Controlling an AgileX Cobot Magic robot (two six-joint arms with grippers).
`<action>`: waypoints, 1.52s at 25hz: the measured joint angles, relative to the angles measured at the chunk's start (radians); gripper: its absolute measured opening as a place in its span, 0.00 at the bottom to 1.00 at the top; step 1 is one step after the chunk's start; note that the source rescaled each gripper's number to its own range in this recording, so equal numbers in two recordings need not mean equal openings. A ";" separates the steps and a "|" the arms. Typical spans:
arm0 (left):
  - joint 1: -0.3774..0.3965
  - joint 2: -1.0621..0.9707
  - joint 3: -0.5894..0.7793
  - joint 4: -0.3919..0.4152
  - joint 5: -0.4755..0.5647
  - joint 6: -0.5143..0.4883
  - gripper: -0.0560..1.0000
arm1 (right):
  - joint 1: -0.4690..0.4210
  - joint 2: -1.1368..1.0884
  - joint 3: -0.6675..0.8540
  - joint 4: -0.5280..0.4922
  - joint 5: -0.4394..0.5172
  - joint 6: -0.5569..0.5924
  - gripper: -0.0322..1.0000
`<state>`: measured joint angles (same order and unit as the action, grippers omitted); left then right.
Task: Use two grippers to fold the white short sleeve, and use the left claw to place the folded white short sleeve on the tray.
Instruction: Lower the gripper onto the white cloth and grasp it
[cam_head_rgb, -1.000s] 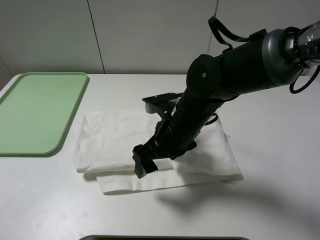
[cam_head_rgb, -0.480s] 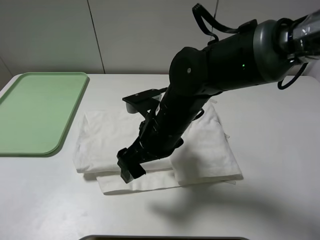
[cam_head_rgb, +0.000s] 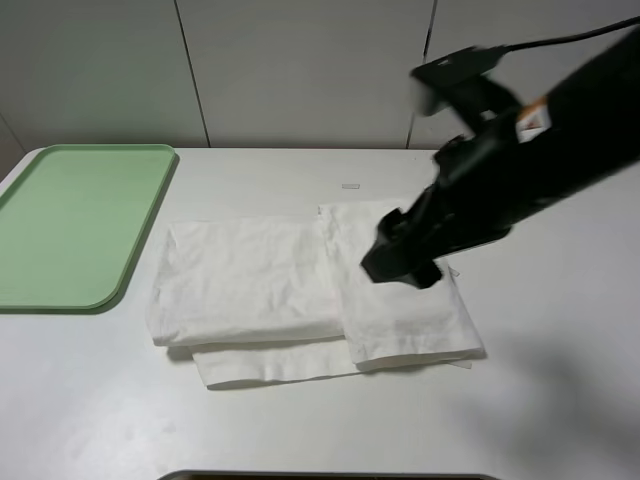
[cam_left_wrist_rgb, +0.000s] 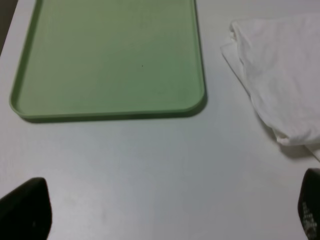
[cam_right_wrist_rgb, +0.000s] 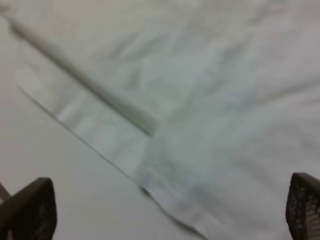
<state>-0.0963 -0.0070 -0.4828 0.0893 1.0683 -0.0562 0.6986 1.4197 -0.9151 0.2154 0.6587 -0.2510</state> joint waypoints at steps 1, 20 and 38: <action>0.000 0.000 0.000 0.000 0.000 0.000 0.99 | -0.021 -0.066 0.032 -0.017 0.006 0.005 1.00; 0.000 0.000 0.000 0.000 0.000 0.000 0.99 | -0.297 -1.199 0.127 -0.176 0.394 0.137 1.00; 0.000 0.000 0.000 0.000 0.000 0.000 0.98 | -0.297 -1.426 0.221 -0.236 0.531 0.133 1.00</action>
<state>-0.0963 -0.0070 -0.4828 0.0893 1.0683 -0.0562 0.4014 -0.0065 -0.6937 -0.0203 1.1896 -0.1182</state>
